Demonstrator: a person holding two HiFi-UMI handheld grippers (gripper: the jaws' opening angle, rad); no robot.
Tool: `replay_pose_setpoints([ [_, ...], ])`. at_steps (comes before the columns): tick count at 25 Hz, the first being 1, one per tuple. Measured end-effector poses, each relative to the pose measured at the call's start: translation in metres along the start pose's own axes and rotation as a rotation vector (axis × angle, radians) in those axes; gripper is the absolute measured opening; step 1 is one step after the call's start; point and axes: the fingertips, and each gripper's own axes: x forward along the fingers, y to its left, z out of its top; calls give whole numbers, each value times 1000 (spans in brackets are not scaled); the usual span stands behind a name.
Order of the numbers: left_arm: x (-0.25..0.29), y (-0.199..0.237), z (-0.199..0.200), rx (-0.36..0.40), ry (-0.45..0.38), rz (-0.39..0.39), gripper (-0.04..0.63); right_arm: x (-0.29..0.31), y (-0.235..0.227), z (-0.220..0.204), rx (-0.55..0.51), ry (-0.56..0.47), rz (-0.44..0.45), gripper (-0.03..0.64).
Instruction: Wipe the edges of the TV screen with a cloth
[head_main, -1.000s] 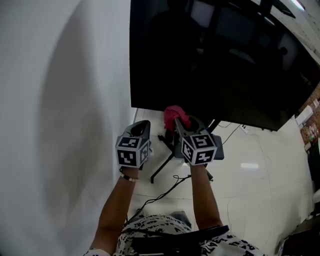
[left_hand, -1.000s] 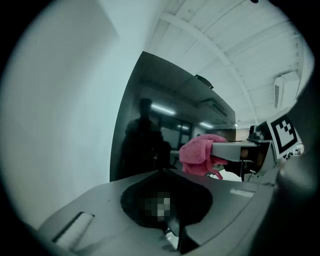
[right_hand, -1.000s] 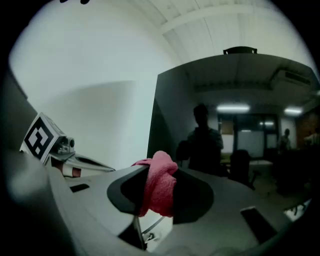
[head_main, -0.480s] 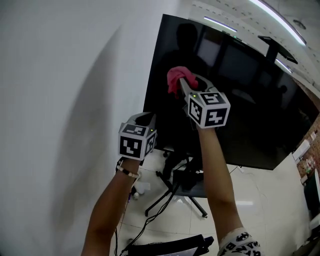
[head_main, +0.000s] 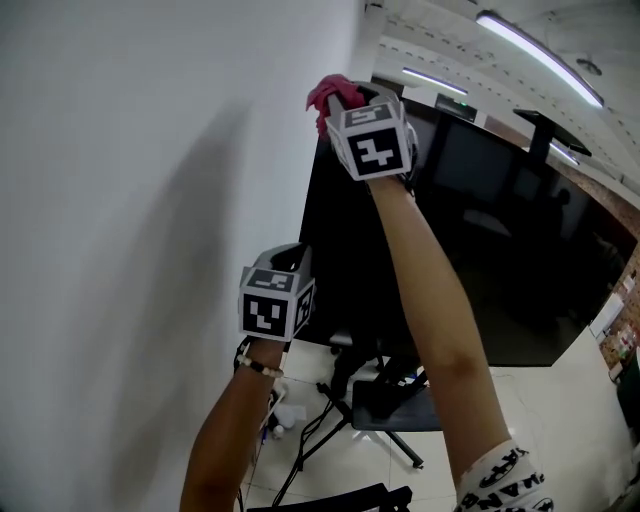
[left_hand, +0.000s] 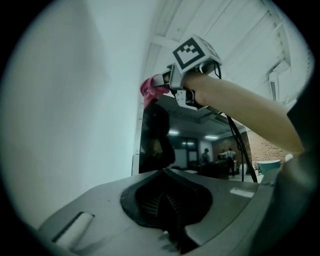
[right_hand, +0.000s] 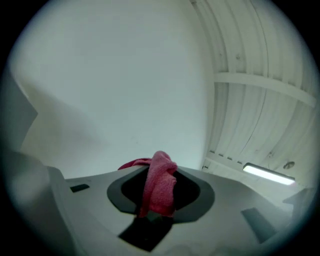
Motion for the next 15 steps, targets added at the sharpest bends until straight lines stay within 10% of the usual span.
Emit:
replay_pose_setpoints([
  [15, -22, 33, -14, -25, -4, 21, -12, 52, 26, -3, -376, 107, -107, 129],
])
